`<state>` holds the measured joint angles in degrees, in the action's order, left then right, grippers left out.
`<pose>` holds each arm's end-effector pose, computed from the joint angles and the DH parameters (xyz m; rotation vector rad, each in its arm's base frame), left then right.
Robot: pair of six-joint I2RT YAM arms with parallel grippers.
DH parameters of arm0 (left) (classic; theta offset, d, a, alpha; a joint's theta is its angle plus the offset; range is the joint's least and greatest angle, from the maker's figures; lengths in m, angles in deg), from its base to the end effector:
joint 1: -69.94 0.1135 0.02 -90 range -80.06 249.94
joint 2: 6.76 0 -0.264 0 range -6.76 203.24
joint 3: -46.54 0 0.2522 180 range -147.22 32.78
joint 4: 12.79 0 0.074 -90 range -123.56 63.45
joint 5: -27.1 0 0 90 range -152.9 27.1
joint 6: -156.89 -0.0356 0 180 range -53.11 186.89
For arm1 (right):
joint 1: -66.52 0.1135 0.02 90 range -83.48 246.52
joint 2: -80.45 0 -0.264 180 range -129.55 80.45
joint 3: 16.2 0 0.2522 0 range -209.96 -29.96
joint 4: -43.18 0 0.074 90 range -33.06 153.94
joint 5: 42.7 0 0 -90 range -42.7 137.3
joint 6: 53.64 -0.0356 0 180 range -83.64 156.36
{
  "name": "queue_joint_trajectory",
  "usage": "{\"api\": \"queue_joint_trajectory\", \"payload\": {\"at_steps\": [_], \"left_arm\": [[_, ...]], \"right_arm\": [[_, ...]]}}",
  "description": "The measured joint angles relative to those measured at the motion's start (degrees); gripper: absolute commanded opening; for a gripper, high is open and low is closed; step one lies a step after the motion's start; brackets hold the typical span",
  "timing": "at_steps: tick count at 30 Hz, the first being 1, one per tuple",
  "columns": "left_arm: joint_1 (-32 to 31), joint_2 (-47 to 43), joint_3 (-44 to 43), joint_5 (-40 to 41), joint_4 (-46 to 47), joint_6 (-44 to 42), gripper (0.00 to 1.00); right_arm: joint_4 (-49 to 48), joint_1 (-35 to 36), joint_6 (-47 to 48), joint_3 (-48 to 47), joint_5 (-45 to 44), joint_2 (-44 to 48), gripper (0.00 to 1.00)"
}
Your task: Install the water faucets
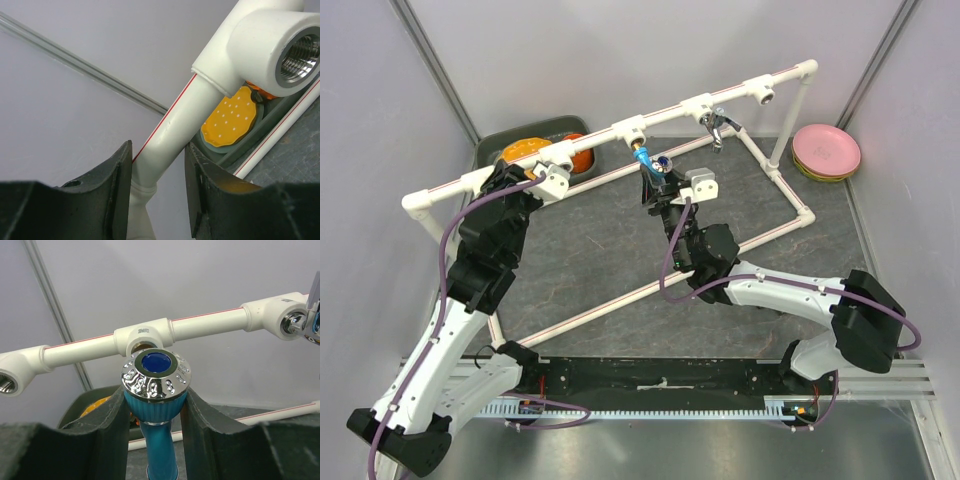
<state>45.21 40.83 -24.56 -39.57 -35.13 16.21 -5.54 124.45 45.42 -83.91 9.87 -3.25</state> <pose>0.1693 -0.0624 0.4112 0.6928 1.4326 0.6701 0.1880 0.2593 0.3617 -0.0333 1.1367 0.4341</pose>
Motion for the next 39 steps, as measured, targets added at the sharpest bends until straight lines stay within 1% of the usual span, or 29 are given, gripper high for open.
{"api": "queue_joint_trajectory", "payload": {"at_steps": [12, 25, 32, 39], "left_arm": [[0.39, -0.31, 0.15, -0.94, 0.02, 0.00, 0.32], [0.66, -0.52, 0.31, -1.44, 0.13, 0.02, 0.32], [0.87, -0.66, 0.31, -1.60, 0.22, 0.02, 0.32], [0.98, -0.85, 0.33, -2.01, 0.15, 0.04, 0.32]], "right_arm": [[-0.76, 0.04, 2.16, -1.42, -2.14, -0.37, 0.00], [3.43, 0.44, 3.48, -4.17, -2.56, -1.14, 0.00], [1.70, 1.11, 6.27, -4.44, -3.91, -2.27, 0.00], [2.51, 1.60, 9.44, -6.21, -4.94, -2.64, 0.00]]}}
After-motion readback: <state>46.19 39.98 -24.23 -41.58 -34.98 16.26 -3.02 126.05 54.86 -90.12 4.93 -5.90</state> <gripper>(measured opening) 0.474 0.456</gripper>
